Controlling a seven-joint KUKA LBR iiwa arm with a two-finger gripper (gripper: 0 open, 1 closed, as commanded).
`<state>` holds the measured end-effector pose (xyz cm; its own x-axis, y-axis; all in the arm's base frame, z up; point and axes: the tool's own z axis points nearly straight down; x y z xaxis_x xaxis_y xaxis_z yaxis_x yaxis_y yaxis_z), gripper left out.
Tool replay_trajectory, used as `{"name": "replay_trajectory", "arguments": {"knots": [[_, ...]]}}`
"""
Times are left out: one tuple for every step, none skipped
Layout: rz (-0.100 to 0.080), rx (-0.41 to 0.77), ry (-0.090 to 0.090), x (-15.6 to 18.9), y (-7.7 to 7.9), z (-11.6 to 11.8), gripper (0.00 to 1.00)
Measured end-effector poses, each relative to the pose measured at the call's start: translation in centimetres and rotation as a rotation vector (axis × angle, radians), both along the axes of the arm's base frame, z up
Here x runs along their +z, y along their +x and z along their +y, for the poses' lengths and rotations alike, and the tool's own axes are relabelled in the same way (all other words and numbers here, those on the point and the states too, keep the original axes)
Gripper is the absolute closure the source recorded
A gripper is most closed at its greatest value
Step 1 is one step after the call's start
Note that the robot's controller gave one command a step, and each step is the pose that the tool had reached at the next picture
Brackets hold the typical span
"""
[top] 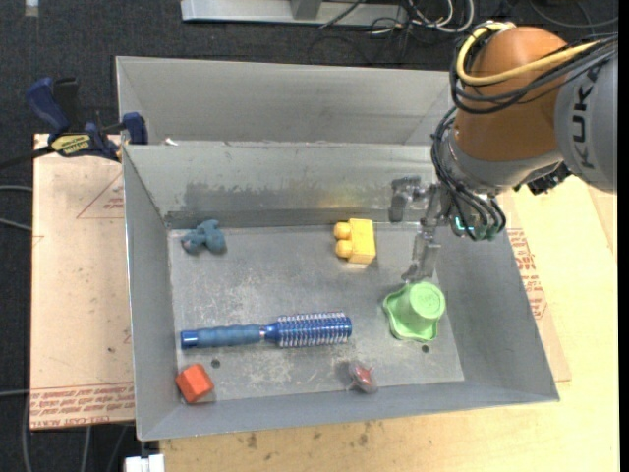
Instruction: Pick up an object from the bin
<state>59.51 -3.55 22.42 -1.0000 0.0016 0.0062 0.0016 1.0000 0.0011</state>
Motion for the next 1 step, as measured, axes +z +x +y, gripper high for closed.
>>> {"name": "replay_trajectory", "arguments": {"knots": [[0.0,0.249,0.001,-8.01,-8.51,-3.36,0.0]]}}
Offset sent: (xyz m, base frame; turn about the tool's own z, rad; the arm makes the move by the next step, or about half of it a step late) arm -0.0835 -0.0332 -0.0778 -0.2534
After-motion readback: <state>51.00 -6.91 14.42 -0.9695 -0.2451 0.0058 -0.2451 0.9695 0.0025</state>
